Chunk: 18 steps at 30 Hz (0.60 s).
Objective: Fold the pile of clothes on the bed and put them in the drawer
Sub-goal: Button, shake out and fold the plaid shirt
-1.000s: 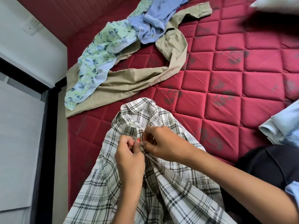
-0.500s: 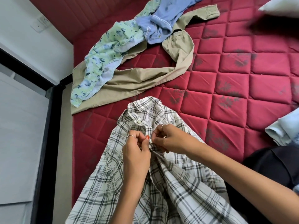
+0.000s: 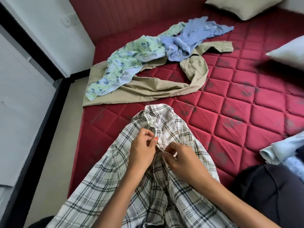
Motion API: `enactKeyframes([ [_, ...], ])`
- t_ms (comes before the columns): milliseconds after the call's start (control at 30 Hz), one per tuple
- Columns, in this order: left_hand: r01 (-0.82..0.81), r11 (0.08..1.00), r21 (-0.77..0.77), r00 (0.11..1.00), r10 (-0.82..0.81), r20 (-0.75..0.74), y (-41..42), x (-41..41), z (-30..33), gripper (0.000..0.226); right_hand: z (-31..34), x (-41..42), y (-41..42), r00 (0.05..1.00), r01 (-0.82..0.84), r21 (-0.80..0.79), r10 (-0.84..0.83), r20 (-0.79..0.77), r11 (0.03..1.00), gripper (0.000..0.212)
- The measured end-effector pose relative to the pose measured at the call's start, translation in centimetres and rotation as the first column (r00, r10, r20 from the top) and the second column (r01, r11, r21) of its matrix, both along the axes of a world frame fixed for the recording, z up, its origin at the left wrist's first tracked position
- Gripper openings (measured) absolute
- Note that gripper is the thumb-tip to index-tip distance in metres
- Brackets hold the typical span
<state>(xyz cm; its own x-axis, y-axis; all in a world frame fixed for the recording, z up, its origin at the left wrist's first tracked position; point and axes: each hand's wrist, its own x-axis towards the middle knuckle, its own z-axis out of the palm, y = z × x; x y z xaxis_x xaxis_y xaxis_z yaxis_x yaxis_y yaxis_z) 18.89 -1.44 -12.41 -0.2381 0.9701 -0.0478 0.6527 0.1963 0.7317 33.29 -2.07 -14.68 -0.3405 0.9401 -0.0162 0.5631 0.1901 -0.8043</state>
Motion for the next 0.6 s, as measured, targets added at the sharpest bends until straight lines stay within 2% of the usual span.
enactKeyframes([
  [133, -0.048, 0.998, 0.050, 0.995, 0.043, 0.094, -3.5, 0.5, -2.4, 0.009, -0.5, 0.6, -0.5, 0.995, 0.077, -0.012, -0.076, 0.072, 0.997, 0.017],
  [367, 0.064, 0.998, 0.028, 0.998, -0.064, 0.003, -8.4, 1.0, -8.1, 0.036, 0.0, 0.8, -1.5, 0.983, 0.082, -0.017, -0.078, 0.166, 0.996, 0.025],
  [500, 0.048, 0.997, 0.060, 0.996, -0.044, -0.072, -8.8, 1.6, -8.6, 0.027, 0.6, 0.6, -2.3, 0.963, 0.059, -0.041, -0.046, 0.267, 0.997, 0.017],
  [600, 0.005, 0.998, 0.069, 0.997, 0.001, -0.082, -8.5, 2.2, -8.8, 0.020, 0.9, 0.6, -2.6, 0.945, 0.111, -0.099, -0.074, 0.319, 0.989, 0.023],
])
